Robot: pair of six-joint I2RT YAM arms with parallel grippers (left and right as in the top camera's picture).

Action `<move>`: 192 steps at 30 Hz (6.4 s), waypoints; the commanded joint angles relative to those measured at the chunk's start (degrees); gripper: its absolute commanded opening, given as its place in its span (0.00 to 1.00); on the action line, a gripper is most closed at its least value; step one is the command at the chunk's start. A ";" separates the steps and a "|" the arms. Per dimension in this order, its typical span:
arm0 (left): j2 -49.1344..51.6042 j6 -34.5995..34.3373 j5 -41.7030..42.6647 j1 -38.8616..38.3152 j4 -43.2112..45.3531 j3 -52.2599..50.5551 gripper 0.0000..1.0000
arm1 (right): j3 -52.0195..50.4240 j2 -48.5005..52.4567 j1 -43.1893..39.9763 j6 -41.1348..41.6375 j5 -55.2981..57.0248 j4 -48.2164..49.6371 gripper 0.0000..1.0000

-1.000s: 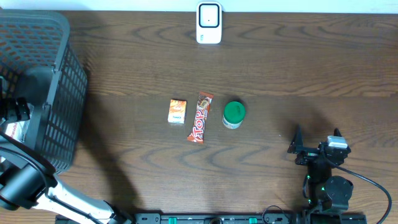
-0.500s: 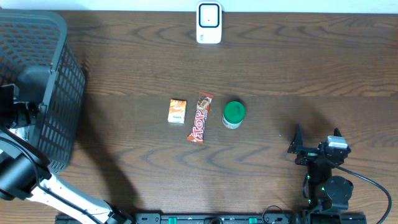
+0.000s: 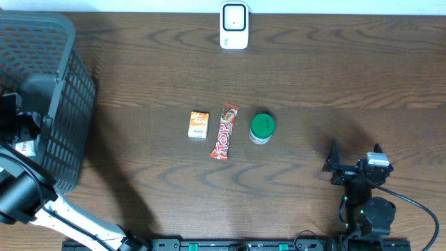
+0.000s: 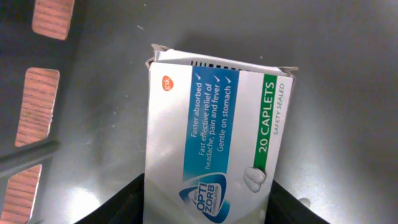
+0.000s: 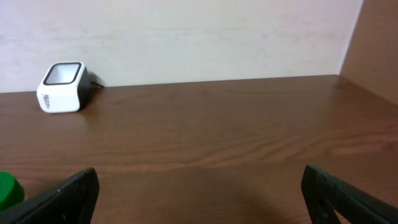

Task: Scan the item barcode
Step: 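Reach left gripper into basket and grasp white-blue caplets box, then lift caplets box out of basket and carry it toward table center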

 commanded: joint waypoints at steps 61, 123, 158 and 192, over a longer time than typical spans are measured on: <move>2.58 -0.66 -1.49 -0.15 -5.14 -0.90 0.54 | -0.07 -0.33 0.33 -0.66 0.09 -0.17 0.99; -45.46 -23.61 30.51 -44.81 -19.15 -2.36 0.54 | -0.07 -0.33 0.33 -0.66 0.09 -0.17 0.99; -45.31 -19.52 43.17 -67.87 -12.81 -18.64 0.54 | -0.07 0.39 0.33 21.42 -27.54 1.18 0.99; -35.30 -67.36 43.17 -67.87 12.09 -18.64 0.53 | -0.07 14.84 0.35 79.87 -54.07 20.92 0.99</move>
